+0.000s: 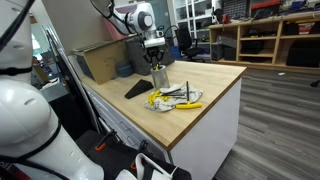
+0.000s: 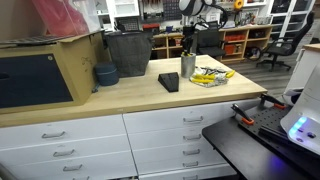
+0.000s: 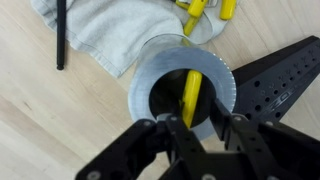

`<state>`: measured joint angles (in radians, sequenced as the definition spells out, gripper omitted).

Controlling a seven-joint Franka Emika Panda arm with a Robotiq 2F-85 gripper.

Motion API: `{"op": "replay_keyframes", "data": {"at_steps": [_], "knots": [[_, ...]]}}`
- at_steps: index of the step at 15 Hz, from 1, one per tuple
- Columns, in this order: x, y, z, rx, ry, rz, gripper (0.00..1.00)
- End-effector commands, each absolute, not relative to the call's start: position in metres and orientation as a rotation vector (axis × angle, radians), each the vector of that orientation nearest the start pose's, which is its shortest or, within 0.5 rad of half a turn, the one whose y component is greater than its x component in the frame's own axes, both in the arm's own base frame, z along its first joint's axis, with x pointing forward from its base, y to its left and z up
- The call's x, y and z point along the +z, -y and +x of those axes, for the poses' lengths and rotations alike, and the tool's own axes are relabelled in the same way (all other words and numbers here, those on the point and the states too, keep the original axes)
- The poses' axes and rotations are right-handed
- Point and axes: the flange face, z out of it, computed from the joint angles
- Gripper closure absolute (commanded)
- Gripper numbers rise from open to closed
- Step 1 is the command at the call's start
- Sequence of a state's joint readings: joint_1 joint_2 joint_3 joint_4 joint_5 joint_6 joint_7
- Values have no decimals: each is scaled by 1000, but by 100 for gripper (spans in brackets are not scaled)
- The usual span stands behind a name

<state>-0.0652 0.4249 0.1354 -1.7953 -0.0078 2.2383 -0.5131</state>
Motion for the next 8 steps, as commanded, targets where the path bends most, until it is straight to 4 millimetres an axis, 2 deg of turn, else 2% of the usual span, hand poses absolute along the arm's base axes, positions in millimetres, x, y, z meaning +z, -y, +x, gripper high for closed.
{"op": "replay_keyframes", "data": {"at_steps": [1, 3, 4, 8], "knots": [[320, -37, 656, -86, 894, -2982, 87], [320, -34, 656, -97, 894, -2985, 100], [320, -34, 656, -100, 892, -2985, 96], [332, -34, 648, -95, 890, -2995, 96]]}}
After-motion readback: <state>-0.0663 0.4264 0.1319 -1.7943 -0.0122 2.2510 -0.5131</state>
